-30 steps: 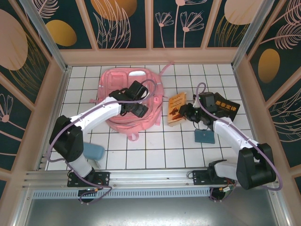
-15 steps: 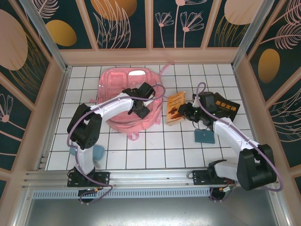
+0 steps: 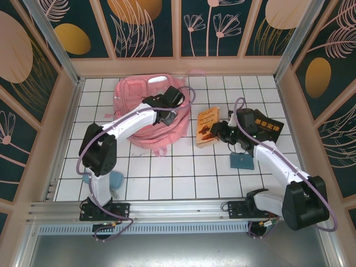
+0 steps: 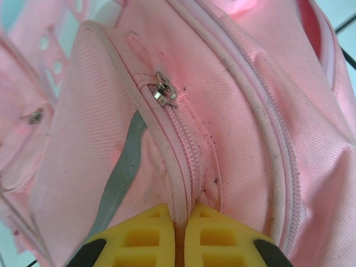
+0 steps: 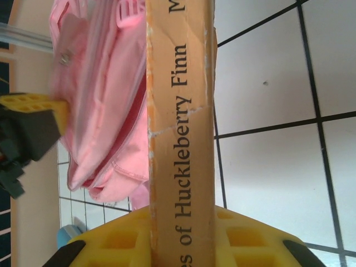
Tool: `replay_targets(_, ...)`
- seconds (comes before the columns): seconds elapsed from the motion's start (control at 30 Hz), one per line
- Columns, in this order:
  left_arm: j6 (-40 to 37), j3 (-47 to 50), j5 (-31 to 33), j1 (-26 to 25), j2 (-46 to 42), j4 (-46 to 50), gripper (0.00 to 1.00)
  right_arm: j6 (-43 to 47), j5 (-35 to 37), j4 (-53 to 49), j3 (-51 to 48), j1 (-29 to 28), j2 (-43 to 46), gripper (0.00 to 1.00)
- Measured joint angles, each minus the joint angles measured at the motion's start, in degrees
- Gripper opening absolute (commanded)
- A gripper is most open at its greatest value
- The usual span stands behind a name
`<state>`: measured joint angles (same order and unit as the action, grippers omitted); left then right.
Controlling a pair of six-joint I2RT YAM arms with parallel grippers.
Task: Pack the student bag
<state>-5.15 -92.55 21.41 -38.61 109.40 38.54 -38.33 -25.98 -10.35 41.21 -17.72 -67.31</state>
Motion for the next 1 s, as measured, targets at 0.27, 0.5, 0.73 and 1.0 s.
replay_targets(0.27,1.86,-0.68,3.82,0.63,-9.53,-4.48,0.0,-4.28,-6.34,8.26,0.17,-8.7,-1.99,0.12)
replay_targets(0.5,3.8,-0.87,3.39,0.59,-12.9,-8.48,0.0,-11.82,-8.57,16.06,5.9,-14.29,-14.25,0.11)
replay_targets(0.73,4.61,-0.94,2.4,0.59,-12.9,-9.07,0.0,-14.58,-6.56,20.28,18.78,-18.8,-27.04,0.11)
replay_targets(1.0,7.13,-1.79,1.53,0.59,-12.9,-8.33,0.0,-16.55,2.08,31.32,28.7,-19.41,-42.88,0.11)
